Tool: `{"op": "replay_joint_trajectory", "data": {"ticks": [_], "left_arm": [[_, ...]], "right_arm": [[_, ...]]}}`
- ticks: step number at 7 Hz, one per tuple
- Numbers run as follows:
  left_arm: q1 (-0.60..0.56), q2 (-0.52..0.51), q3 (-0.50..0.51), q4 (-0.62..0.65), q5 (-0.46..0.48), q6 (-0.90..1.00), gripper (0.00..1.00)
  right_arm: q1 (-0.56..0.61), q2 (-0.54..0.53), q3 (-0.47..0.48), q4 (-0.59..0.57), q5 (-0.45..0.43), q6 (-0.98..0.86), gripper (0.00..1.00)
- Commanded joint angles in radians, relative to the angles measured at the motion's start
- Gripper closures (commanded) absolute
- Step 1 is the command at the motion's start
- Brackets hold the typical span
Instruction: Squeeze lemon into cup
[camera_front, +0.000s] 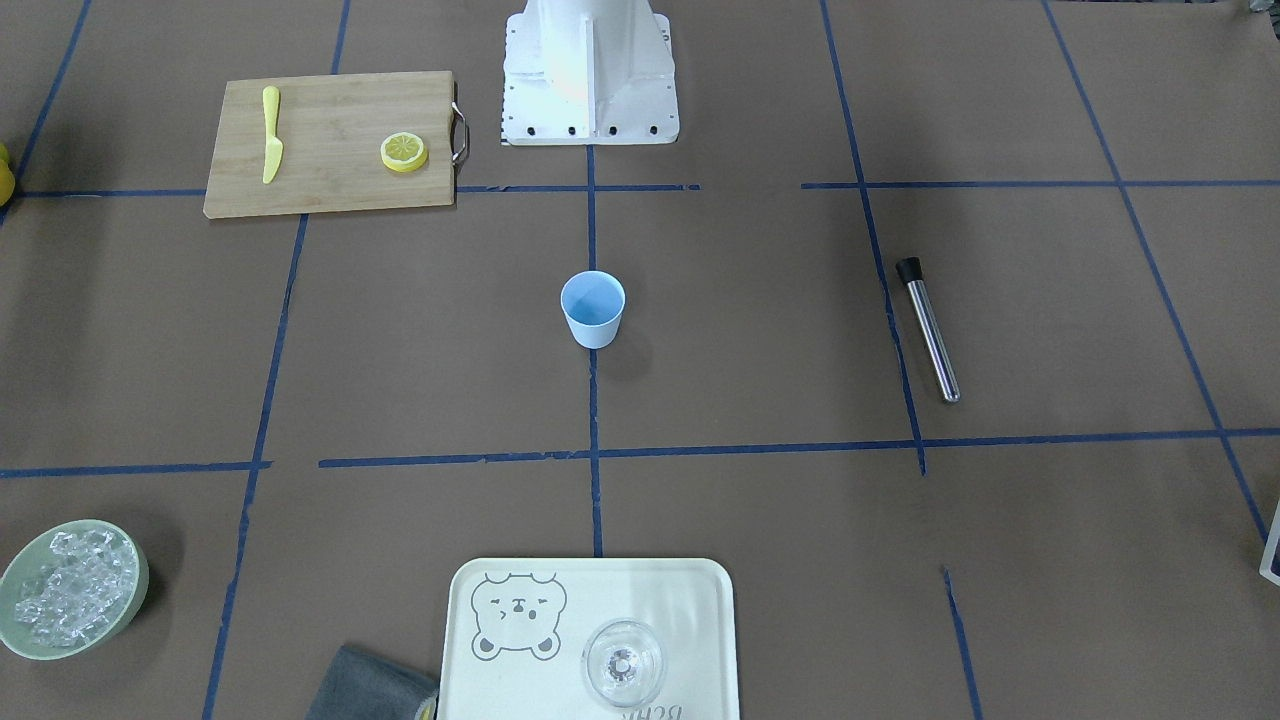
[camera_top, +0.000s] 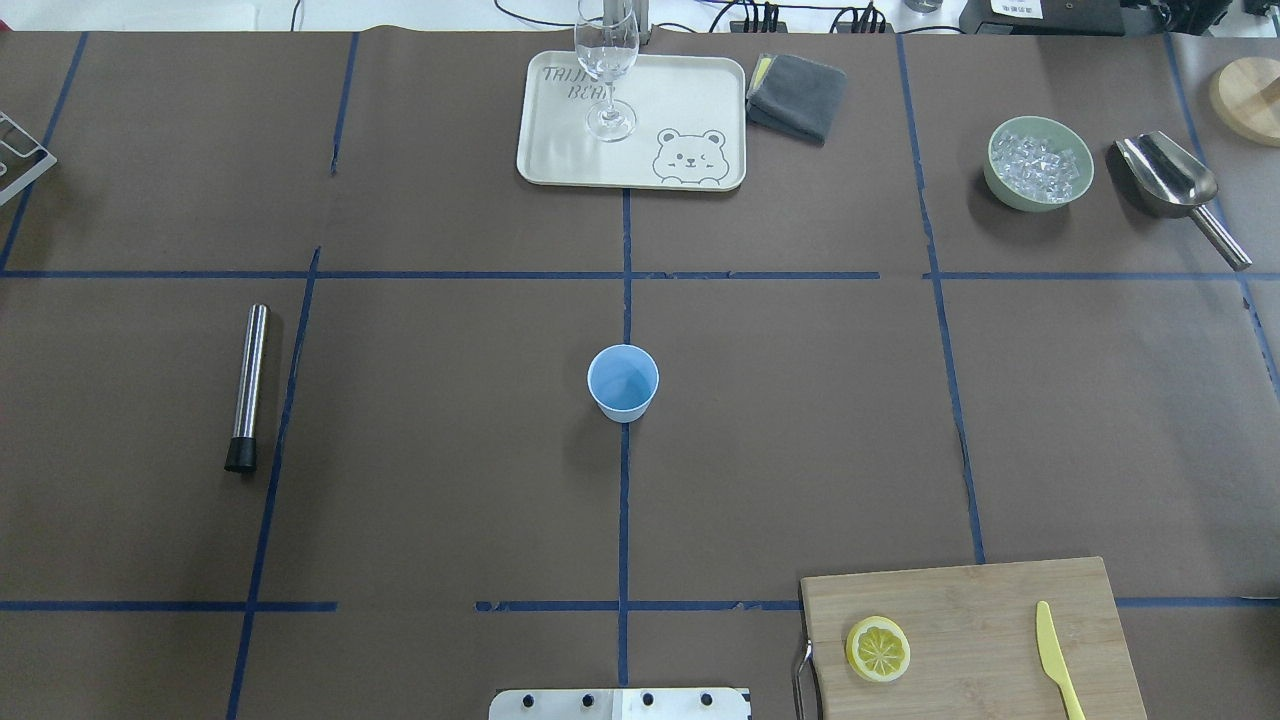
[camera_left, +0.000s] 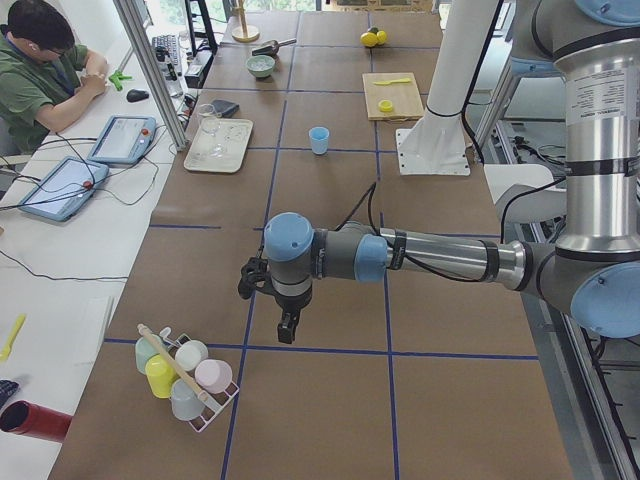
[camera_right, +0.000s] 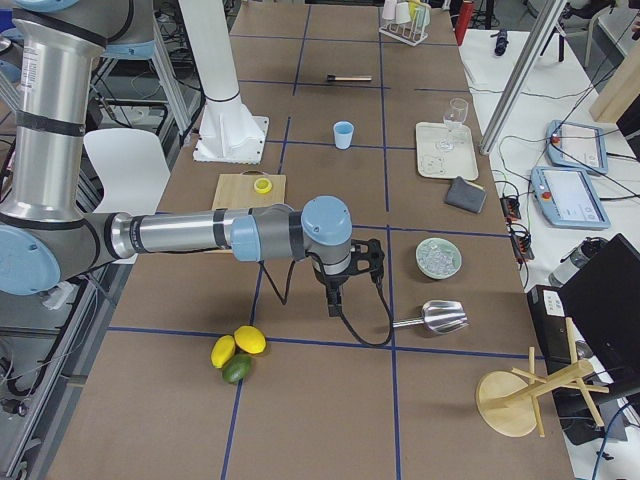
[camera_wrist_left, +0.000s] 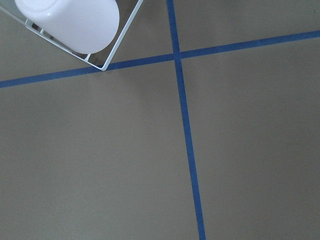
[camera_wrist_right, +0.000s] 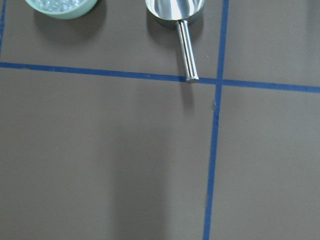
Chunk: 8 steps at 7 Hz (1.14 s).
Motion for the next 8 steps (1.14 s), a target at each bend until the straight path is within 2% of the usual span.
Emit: {"op": "replay_joint_trajectory", "data": {"ticks": [1,3,4,5,7,8], "left_arm": [[0.002,-0.013,-0.049,-0.001,0.0,-0.004,0.0],[0.008,-0.024,-0.051,-0.006,-0.002,-0.005,0.0],[0.008,-0.025,-0.051,-0.012,-0.014,-0.004,0.0],[0.009,-0.039,-0.031,-0.021,-0.075,-0.007,0.0],[0.009,-0.056,-0.013,-0.015,-0.095,-0.005,0.0],[0.008,-0.053,-0.014,-0.016,-0.095,-0.004,0.0]], "right_arm": [[-0.042,0.038,0.011,0.008,0.097,0.023,0.0],[-0.115,0.046,0.079,0.05,0.105,0.179,0.0],[-0.155,0.037,0.084,0.121,0.097,0.25,0.0],[-0.216,0.038,0.093,0.191,0.038,0.372,0.0],[-0.472,0.041,0.211,0.238,-0.163,0.793,0.0],[-0.547,0.038,0.265,0.238,-0.188,0.921,0.0]]}}
